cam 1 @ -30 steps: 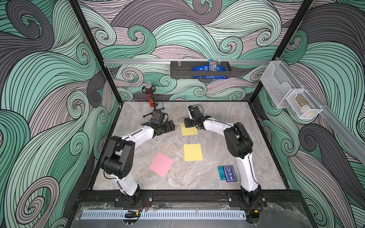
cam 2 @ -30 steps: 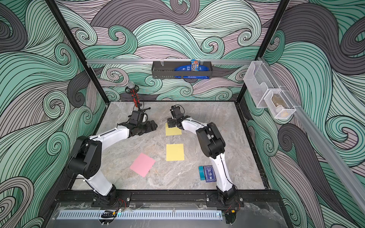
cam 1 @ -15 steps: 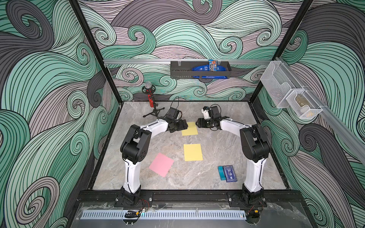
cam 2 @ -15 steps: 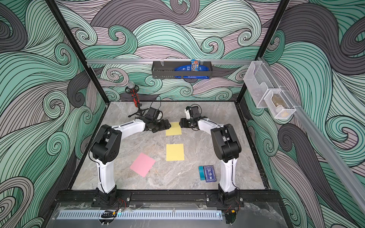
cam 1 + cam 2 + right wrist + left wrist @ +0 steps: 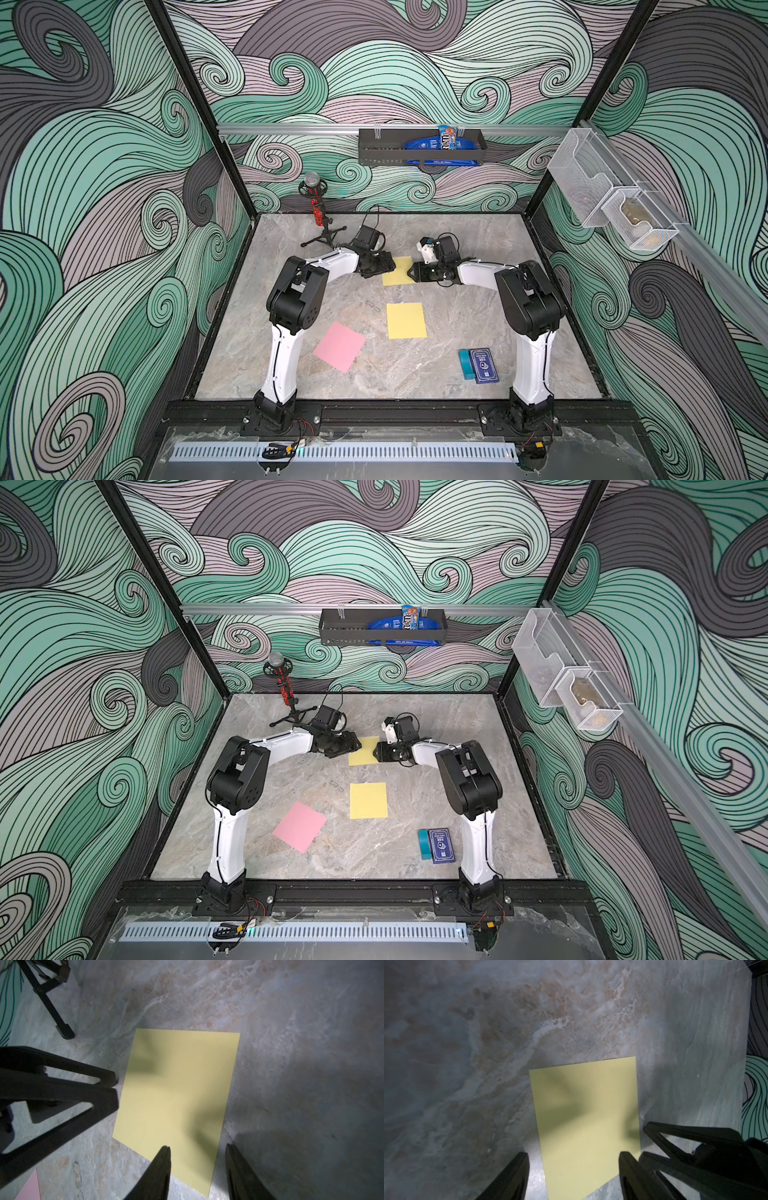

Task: Fold the square paper along the opposite sides
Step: Pick up the paper from the center of the board.

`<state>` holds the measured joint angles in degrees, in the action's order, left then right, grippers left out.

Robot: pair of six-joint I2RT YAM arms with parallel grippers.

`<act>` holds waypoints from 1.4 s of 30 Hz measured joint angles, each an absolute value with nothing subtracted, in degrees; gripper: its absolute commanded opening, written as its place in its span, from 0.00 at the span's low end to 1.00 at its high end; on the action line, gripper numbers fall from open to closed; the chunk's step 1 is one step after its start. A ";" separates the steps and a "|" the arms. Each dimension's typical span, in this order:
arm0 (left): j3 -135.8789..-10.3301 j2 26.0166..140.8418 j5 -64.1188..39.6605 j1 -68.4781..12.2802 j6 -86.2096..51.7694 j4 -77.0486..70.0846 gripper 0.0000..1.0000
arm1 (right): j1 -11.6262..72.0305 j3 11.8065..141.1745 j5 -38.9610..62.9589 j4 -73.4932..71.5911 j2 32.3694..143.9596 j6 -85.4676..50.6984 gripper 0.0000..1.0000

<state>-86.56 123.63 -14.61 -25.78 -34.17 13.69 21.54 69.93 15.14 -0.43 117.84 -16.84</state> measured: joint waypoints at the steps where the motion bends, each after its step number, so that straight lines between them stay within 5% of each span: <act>1: -86.43 123.63 -14.76 -25.78 -34.17 13.41 0.71 | 21.82 69.45 15.22 -1.54 117.84 -16.91 0.44; 12: -85.65 123.52 -14.81 -25.26 -34.11 11.77 0.73 | 25.52 67.68 16.43 -6.07 117.97 -17.37 0.44; 24: -84.77 123.68 -14.66 -24.86 -33.52 11.94 0.36 | 26.79 67.72 17.50 -7.29 118.41 -17.82 0.49; 32: -84.55 123.59 -15.33 -24.77 -33.47 12.86 0.25 | 26.20 67.22 18.15 -5.32 115.77 -19.07 0.59; 42: -79.33 114.54 -20.38 -23.68 -34.28 14.61 0.21 | 22.74 60.12 22.20 -4.99 94.48 -22.33 0.64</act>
<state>-79.33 114.54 -20.38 -23.68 -34.28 14.61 22.74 60.12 22.20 -4.99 94.48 -22.33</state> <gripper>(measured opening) 0.210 0.630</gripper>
